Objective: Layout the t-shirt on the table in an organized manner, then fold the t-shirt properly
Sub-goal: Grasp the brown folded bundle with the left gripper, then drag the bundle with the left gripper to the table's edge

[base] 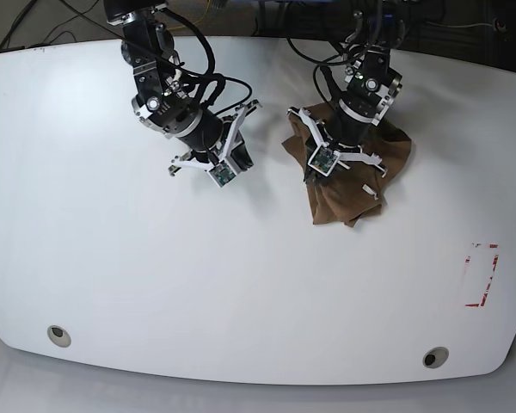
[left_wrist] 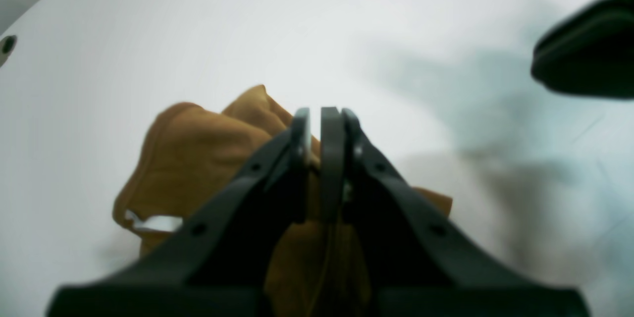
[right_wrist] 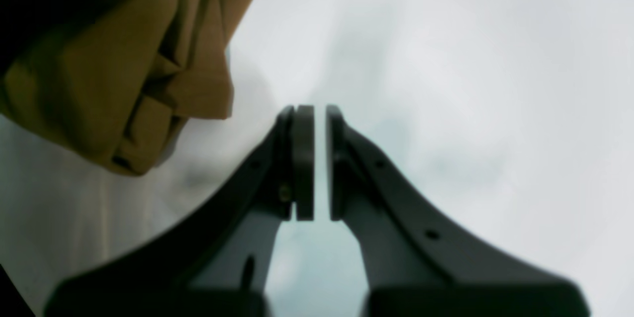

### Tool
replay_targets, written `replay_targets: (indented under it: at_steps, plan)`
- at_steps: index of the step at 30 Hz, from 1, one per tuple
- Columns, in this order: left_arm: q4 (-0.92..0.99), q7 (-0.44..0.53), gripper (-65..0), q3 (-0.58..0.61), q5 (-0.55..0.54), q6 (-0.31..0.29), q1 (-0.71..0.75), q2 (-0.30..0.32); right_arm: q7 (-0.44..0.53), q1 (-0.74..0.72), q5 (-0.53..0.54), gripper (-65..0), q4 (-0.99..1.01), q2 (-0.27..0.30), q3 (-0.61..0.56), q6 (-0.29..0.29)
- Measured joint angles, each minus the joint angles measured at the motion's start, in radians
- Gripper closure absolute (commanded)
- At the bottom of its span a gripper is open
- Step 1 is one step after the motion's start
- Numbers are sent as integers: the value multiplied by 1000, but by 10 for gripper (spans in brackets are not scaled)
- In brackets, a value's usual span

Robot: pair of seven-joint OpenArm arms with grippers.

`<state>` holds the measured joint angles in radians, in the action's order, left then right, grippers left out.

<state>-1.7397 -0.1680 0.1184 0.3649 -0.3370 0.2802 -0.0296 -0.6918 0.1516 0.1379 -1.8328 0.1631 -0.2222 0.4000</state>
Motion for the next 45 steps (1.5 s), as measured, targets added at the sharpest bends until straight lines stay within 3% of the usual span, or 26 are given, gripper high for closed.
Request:
replay_targets:
  at_steps: [9, 17, 28, 30, 40, 45]
  plan:
    - [26, 2, -22, -5, 5, 7, 14, 5, 0, 1, 0, -30, 0, -2, 0, 0]
    - [153, 36, -22, -70, -6, 5, 5, 34, 0, 2, 1, -30, 0, -2, 1, 0]
    - [188, 65, -22, -163, -29, -9, -5, 82, 2, 9, 6, -30, 0, -2, 1, 3]
    - [188, 64, -22, -180, -29, -30, -4, 96, 3, 14, 6, -30, 0, -2, 1, 3]
    - [186, 69, -22, -400, -37, -248, -4, 112, 5, 46, 5, -30, -11, -2, 1, 4]
    - [187, 53, -22, -466, -33, -279, -2, 166, 0, 55, 4, -30, -28, -2, 1, 3]
